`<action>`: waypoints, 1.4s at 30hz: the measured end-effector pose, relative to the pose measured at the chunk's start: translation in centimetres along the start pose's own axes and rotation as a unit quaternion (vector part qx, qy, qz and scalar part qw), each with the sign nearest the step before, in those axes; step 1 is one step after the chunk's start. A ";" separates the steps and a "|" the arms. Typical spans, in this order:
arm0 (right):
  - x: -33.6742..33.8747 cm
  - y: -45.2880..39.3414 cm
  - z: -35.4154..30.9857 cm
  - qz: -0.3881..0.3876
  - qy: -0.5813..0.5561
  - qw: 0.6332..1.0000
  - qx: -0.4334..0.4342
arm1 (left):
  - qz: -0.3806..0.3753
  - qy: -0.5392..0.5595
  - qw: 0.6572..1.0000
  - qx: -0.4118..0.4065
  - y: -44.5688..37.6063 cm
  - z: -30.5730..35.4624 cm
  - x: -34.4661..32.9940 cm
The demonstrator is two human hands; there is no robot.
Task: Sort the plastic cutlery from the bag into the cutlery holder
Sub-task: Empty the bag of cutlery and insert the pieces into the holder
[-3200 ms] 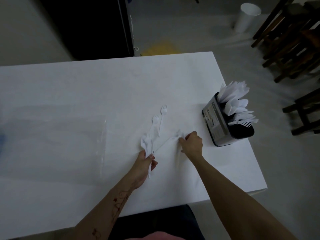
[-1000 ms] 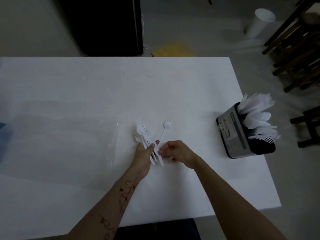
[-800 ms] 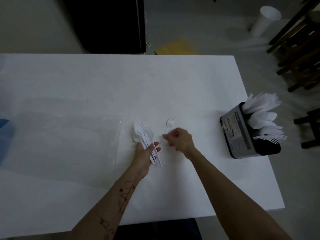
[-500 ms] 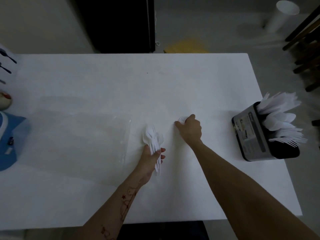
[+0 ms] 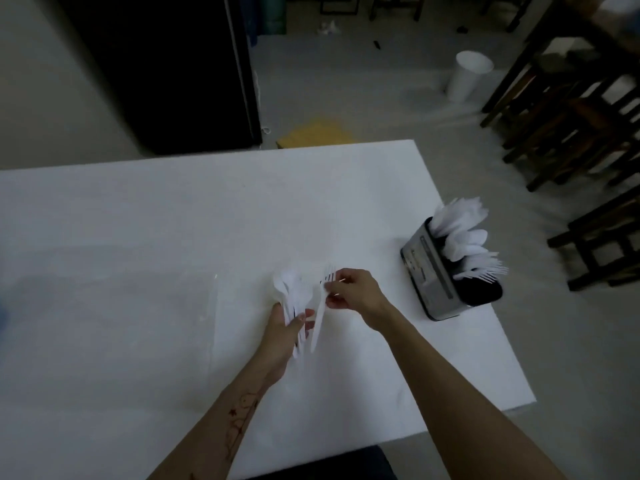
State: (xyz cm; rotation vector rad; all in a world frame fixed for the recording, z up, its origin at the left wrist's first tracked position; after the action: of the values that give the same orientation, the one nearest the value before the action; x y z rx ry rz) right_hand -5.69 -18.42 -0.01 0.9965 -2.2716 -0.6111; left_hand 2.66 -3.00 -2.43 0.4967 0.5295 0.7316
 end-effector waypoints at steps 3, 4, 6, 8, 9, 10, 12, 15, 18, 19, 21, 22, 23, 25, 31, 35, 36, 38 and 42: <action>1.8 1.6 -0.5 0.019 0.044 0.999 0.024 | -0.057 0.007 0.998 0.019 1.1 0.9 -2.5; 2.5 2.1 -0.6 0.035 0.054 0.997 0.035 | -0.068 0.005 0.998 0.017 1.3 1.1 -3.4; 3.9 3.1 -0.6 0.051 0.064 0.995 0.058 | -0.095 -0.023 0.995 0.013 1.7 1.5 -4.9; 5.4 4.0 -0.8 0.057 0.054 0.994 0.082 | -0.124 -0.041 0.991 0.019 1.9 2.0 -6.5; 6.2 4.5 -0.8 0.067 0.040 0.993 0.093 | -0.134 -0.037 0.990 0.022 1.9 2.3 -7.3; 7.1 4.9 -0.8 0.085 0.034 0.990 0.107 | -0.136 -0.028 0.990 0.021 1.8 2.7 -8.1; 9.4 5.9 -0.4 0.162 0.111 0.967 0.162 | -0.118 0.009 0.993 0.020 1.3 3.5 -9.7; 13.4 7.0 2.0 0.351 0.366 0.810 0.296 | -0.079 0.053 0.995 0.018 0.1 4.6 -12.0; 16.6 7.1 5.1 0.435 0.481 0.694 0.312 | -0.081 0.098 0.992 0.004 -0.3 4.9 -15.1; 17.6 7.0 5.8 0.445 0.488 0.683 0.311 | -0.082 0.120 0.989 0.004 -0.3 4.8 -16.2; 19.7 6.4 6.5 0.462 0.497 0.668 0.306 | -0.074 0.181 0.980 0.025 -0.4 4.4 -18.5; 20.7 6.0 6.6 0.466 0.504 0.661 0.304 | -0.071 0.219 0.972 0.038 -0.5 4.2 -19.6; 21.7 5.6 6.6 0.465 0.508 0.657 0.307 | -0.068 0.251 0.964 0.046 -0.5 4.1 -20.7; 23.0 4.8 6.2 0.446 0.505 0.664 0.323 | -0.051 0.306 0.950 0.039 -0.5 4.2 -22.9; 24.0 6.6 2.4 0.318 0.171 0.884 0.296 | 0.000 0.365 0.930 -0.032 0.0 4.6 -27.0; 24.6 7.0 1.7 0.102 0.220 0.936 0.255 | 0.032 0.358 0.932 -0.048 -0.4 4.2 -27.7; 24.6 6.7 1.9 0.095 0.249 0.929 0.255 | 0.035 0.361 0.930 -0.049 -0.6 4.0 -27.7; 24.5 5.9 2.3 0.122 0.259 0.921 0.263 | 0.027 0.363 0.930 -0.048 -0.8 3.6 -27.7; 24.2 4.7 3.0 0.153 0.290 0.900 0.287 | -0.021 0.344 0.937 -0.052 -0.6 3.5 -27.6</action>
State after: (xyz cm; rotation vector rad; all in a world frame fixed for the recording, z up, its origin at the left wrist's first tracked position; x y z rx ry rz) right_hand -23.49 -33.53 8.42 0.8838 -2.0045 0.4738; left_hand -12.31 -24.33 7.45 0.1117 1.1450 0.8844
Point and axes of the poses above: each hand's wrist, its own y-axis away from the middle knuckle, its own x-axis out of the back of the hand, z = x × y, the point moved 2 cm from there along -y, towards the middle knuckle, and after that the axes turned 13 degrees about y, right-handed, at the moved point
